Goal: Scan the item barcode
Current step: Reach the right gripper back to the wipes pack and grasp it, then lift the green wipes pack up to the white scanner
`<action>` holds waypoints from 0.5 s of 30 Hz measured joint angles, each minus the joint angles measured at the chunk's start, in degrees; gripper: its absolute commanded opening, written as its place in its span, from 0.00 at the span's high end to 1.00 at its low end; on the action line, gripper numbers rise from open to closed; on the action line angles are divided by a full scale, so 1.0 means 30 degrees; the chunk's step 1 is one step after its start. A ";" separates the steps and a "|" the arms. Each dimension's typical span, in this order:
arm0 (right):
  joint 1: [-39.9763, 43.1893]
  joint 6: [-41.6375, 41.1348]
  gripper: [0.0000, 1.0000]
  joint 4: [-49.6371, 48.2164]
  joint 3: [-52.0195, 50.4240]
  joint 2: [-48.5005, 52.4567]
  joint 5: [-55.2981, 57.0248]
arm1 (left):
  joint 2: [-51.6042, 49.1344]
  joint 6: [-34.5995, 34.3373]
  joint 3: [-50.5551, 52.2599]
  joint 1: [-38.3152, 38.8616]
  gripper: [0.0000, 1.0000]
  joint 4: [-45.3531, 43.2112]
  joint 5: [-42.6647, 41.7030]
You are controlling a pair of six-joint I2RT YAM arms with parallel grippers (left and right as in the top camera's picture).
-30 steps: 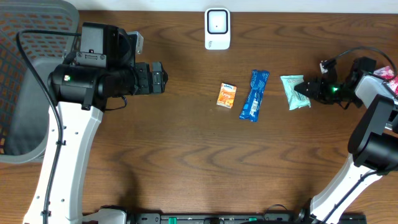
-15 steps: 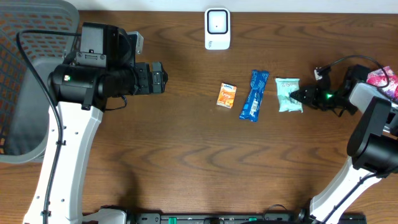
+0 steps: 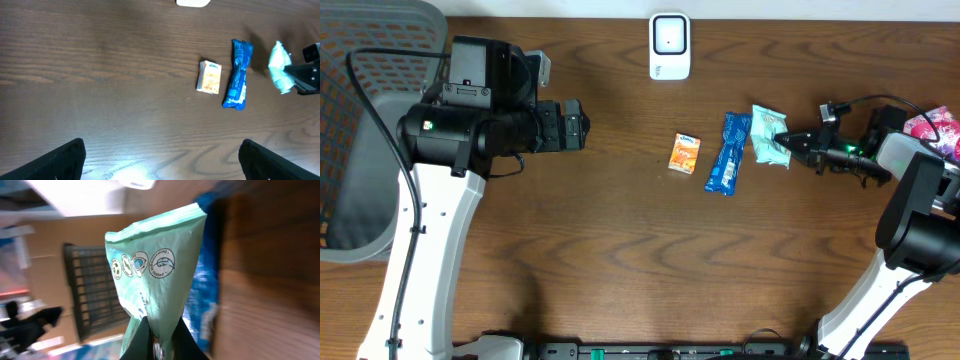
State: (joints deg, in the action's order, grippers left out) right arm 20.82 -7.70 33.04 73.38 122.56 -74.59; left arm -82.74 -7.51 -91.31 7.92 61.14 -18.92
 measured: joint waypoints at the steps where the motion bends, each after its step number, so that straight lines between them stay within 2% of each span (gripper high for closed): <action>1: -0.0044 -0.0197 0.99 -0.0007 0.0007 0.0000 -0.0270 | 0.0000 0.0000 0.0000 0.0000 0.02 -0.0007 0.0000; 5: -0.0692 -0.2186 0.99 -0.1428 0.0211 0.0000 0.0022 | 0.0000 0.0000 0.0000 0.0000 0.02 -0.0007 0.0000; 8: -0.2266 -0.5464 0.99 -0.5275 0.0780 0.0000 0.1515 | 0.0000 0.0000 0.0000 0.0000 0.02 -0.0015 0.0000; 10: -0.4240 -0.8969 0.99 -1.0688 0.1537 0.0095 0.3446 | 0.0000 0.0000 0.0000 0.0000 0.02 -0.0007 0.0000; 15: -0.7308 -1.3690 0.99 -1.5890 0.2973 0.0095 0.7278 | 0.0000 -0.0007 0.0000 0.0000 0.02 -0.0007 0.0000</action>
State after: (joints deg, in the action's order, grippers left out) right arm -1.10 -48.77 -14.63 82.30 122.85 -52.75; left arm -82.74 -7.53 -91.31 7.92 61.12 -18.92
